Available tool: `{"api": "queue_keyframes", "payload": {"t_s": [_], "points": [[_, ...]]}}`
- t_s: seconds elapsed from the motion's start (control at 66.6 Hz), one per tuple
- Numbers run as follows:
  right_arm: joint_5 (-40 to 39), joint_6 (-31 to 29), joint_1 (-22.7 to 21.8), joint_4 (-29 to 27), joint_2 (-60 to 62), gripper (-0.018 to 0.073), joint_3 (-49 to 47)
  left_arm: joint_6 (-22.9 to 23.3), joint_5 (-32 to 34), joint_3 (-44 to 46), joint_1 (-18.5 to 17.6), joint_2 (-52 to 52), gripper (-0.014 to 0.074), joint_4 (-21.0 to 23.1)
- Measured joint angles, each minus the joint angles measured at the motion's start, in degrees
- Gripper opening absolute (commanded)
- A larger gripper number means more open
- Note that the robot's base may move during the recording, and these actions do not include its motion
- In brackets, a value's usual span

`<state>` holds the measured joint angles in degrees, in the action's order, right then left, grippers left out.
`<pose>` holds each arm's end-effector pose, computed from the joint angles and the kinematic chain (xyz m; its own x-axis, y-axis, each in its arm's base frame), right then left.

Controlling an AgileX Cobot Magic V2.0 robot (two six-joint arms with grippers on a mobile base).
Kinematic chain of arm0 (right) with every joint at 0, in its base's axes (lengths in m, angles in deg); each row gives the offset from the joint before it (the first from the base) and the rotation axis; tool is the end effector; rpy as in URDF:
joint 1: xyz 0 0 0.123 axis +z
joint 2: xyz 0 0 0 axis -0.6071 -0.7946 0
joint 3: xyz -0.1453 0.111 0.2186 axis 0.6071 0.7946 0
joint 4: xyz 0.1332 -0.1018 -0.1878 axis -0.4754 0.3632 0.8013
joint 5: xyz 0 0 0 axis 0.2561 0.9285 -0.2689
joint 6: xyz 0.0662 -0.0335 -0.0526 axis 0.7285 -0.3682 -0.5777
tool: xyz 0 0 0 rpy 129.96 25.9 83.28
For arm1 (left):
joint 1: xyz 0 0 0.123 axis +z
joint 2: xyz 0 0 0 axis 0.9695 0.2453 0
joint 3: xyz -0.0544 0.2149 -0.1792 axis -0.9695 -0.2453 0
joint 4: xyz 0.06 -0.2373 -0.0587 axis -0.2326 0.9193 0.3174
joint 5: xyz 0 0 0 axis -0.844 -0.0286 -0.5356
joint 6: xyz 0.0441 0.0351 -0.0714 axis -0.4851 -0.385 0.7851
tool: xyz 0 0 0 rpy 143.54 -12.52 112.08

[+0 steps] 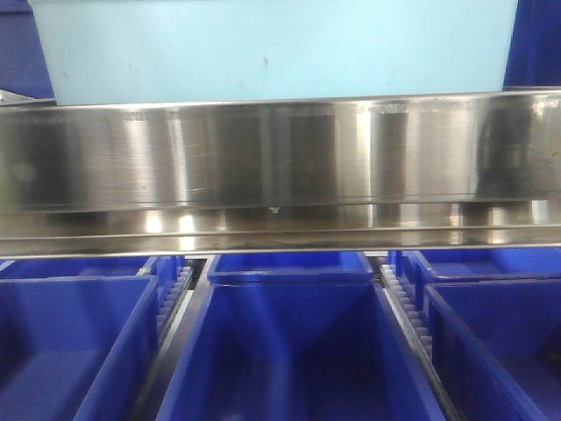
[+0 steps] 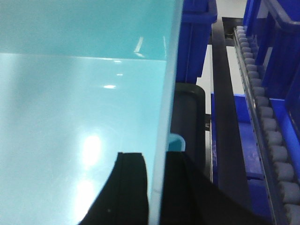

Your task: Move two blue bins to right shelf middle

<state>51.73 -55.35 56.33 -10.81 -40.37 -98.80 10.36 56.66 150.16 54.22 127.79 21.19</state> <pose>0.3172 0.0948 0.4128 -0.4395 -0.0055 -0.8982 -0.1371 0.9887 0.0610 0.3039 -0.1081 0.4040 -0.4764 0.0239 -0.8789 0.1924 0.9782 -0.0777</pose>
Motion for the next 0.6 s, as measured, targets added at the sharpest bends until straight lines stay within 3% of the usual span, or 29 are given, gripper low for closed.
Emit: {"api": "queue_keyframes", "payload": {"t_s": [0.601], "points": [[-4.42,0.66,-0.81,0.48,-1.04,-0.0162,6.96,0.08,6.02,-6.26,0.00,0.65,-0.0111,0.35]]}}
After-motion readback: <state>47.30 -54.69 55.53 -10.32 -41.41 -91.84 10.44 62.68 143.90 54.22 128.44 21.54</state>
